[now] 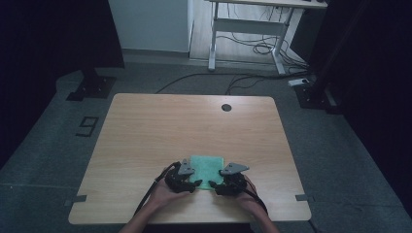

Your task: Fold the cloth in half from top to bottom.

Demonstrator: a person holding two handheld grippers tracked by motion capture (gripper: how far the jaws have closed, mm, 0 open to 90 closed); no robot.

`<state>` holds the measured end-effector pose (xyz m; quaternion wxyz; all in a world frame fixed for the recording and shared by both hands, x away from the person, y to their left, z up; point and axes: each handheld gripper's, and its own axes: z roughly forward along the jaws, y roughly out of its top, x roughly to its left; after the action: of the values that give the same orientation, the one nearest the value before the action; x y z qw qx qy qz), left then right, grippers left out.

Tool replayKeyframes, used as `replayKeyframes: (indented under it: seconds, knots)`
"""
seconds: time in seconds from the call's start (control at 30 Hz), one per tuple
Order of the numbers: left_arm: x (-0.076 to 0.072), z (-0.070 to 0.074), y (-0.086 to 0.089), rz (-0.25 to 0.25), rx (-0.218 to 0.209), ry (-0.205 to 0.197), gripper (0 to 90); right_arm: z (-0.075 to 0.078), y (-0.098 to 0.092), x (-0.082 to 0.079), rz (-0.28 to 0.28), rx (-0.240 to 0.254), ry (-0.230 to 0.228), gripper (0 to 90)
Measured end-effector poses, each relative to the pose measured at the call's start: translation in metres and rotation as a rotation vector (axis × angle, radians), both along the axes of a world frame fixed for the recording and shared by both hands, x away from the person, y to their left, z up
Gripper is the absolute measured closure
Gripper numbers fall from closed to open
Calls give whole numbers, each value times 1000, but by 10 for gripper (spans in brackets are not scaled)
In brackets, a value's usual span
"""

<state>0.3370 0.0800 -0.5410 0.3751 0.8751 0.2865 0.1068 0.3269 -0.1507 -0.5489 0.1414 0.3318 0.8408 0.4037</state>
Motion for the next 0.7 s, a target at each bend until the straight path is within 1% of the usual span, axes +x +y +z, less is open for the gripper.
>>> replayKeyframes:
  seconds: [0.13, 0.2, 0.33, 0.43, 0.5, 0.57, 0.63, 0.7]
  knots:
    - [16, -1, -2, 20, 1, 0, 451, 0, -1, 12, -15, 0, 0, 379]
    - [29, -1, -4, 35, 2, 5, 452, 0, 0, 23, -29, -3, 3, 380]
    - [52, 0, -4, 60, -1, 13, 452, 0, 0, 49, -54, 19, 13, 380]
    - [63, 0, -4, 69, -2, 16, 452, 0, 1, 63, -57, 29, 18, 380]
    - [65, 1, -4, 77, -1, 15, 448, -1, 0, 68, -59, 42, 16, 378]
    - [62, 5, -3, 83, -7, -2, 432, -1, -2, 68, -64, 64, 18, 362]
    - [55, 12, 1, 88, -33, -28, 429, 2, -2, 63, -66, 66, -10, 340]
    - [46, 19, 6, 94, -56, -47, 412, 9, -5, 54, -64, 101, -46, 339]
